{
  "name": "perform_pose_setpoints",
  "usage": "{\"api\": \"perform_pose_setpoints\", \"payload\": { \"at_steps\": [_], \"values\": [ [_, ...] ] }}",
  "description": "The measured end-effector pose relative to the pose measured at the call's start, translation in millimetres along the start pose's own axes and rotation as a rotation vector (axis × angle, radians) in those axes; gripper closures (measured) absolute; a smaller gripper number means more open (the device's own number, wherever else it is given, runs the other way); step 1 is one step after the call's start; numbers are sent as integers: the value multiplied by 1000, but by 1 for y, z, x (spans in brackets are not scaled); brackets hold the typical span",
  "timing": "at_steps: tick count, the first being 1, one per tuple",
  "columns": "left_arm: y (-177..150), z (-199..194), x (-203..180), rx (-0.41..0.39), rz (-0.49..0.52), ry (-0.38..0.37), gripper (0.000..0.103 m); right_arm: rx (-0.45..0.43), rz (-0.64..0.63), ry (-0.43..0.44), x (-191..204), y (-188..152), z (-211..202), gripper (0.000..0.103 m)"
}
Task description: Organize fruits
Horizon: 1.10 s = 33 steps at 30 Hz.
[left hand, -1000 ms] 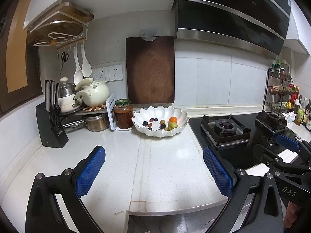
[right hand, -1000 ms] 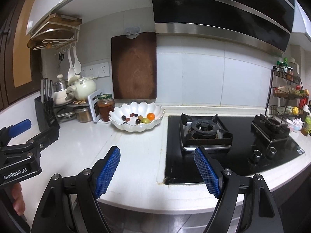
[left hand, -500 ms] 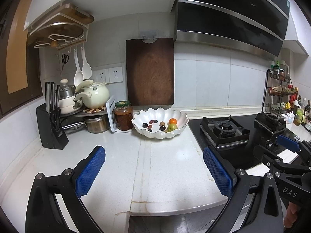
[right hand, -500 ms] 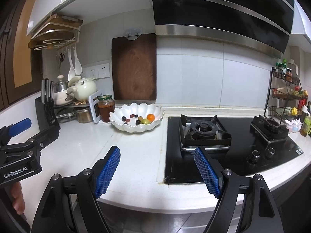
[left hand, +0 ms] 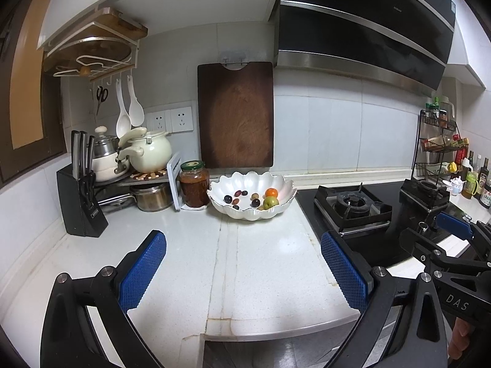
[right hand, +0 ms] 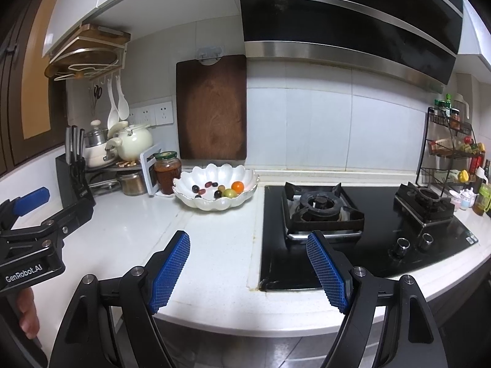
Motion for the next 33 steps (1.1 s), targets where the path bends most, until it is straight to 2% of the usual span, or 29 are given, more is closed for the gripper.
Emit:
{"api": "perform_pose_setpoints", "payload": {
  "at_steps": [33],
  "values": [
    [1,-7,1,-7,-1,2,0,-7,-3,0,-1,4,-3,23]
  ]
}}
Point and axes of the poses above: each gripper's, at about its wrist camera, not at the fingertips, and z roughly the way its jaws point, x to its left, y to its top, the point moved 2 cm from there along z, roughly the way its jaws point, and after that the axes turned 1 degree about y, right-handed, at the moved point
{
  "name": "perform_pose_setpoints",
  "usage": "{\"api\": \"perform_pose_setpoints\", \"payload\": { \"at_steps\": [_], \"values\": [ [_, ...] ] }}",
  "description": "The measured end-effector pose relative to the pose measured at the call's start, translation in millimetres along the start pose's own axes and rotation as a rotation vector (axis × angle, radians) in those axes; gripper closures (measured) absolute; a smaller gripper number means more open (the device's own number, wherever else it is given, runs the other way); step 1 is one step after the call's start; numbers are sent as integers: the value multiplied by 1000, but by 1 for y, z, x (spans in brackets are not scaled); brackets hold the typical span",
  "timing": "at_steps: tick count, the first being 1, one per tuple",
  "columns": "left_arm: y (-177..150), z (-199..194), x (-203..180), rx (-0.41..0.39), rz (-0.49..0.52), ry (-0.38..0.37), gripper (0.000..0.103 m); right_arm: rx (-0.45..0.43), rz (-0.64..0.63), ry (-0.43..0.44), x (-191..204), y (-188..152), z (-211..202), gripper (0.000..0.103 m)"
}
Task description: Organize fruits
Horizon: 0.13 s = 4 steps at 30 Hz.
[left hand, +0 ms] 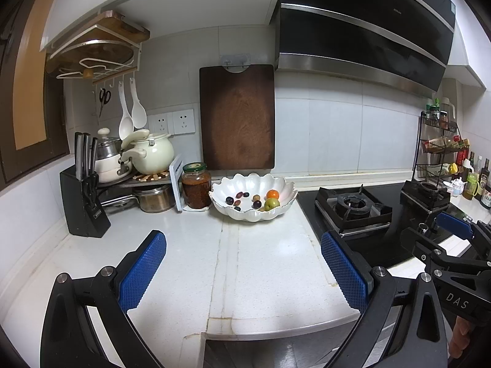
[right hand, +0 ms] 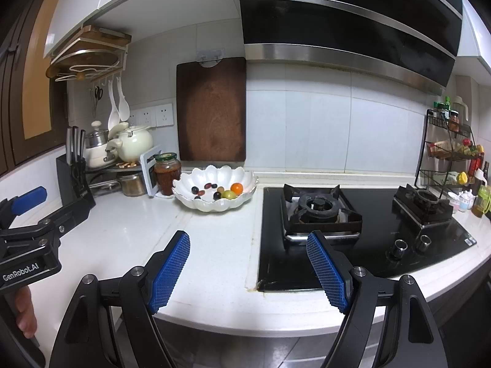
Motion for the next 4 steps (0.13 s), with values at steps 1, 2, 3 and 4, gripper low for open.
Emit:
{"api": "perform_pose_setpoints", "payload": {
  "at_steps": [1,2,3,4],
  "values": [
    [0,-1,0,0,1,1,0,1,0,1,0,0,0,23],
    [0,-1,0,0,0,3,0,2,-1,1,0,0,0,23],
    [0,-2,0,0,0,4,0,2,0,2,-1,0,0,23],
    [0,-2,1,0,-1,4,0,2,0,2,-1,0,0,23]
  ]
}}
Point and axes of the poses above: each gripper's, at about its wrist camera, not at the fingertips, and z roughly the way its jaws point, x to its left, y to its top, the point moved 2 cm from there along z, roughly the way its jaws point, and after that the axes turned 1 degree about y, right-handed, at the moved point
